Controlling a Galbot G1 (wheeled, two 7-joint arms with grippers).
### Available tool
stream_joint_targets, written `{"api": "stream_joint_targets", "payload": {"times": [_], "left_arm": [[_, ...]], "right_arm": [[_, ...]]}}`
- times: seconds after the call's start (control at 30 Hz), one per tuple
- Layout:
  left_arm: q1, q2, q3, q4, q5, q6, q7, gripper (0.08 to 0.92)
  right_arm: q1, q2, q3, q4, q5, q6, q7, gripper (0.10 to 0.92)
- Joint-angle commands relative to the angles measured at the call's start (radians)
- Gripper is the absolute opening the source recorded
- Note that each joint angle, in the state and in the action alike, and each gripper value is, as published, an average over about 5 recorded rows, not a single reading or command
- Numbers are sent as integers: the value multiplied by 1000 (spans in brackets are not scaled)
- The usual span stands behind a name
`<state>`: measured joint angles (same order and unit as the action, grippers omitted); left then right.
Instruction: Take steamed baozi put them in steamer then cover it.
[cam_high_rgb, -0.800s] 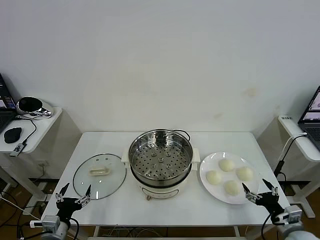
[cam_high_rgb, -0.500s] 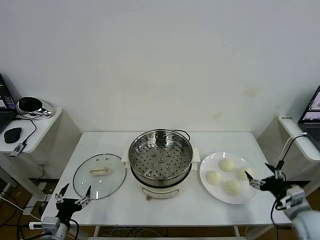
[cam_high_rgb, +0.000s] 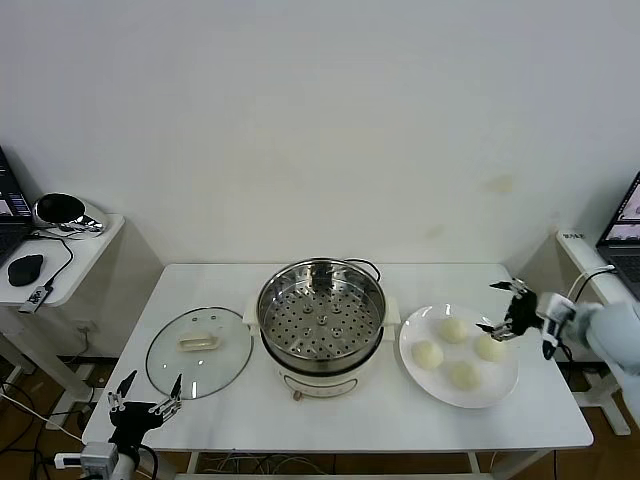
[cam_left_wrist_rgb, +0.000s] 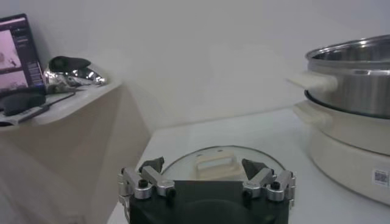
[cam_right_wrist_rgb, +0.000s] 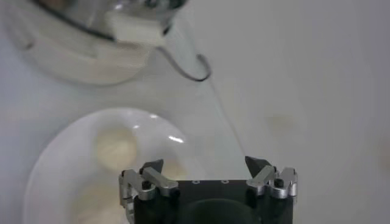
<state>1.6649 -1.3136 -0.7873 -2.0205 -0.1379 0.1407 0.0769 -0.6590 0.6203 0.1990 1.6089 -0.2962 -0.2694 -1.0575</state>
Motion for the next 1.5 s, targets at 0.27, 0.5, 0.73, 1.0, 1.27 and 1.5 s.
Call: {"api": "stream_joint_targets", "payload": {"times": [0.27,0.5,0.73,1.0,1.27,1.5], "left_arm": [[27,-23,-16,-33,14,-1,2,823],[18,-17,-18,-11,8,-2,0,823],[12,-21,-10,-2,15,-8,-2,823],[2,-19,-9,7,15,-8,-2,823],[1,-25,0,20,17,-9,-3,823],[3,-22,-1,25,17,-10,-3,823]], "right_arm": [[488,288,-457,-558,-297,314,-185,823],[505,358,-458,-640,-380,338,-185,823],[473,394,-422,-686,-410,329,-171,823],[443,415,-386,-710,-442,310,-156,823],[432,422,-370,-721,-469,306,-130,823],[417,409,-353,-718,-471,305,-127,823]]}}
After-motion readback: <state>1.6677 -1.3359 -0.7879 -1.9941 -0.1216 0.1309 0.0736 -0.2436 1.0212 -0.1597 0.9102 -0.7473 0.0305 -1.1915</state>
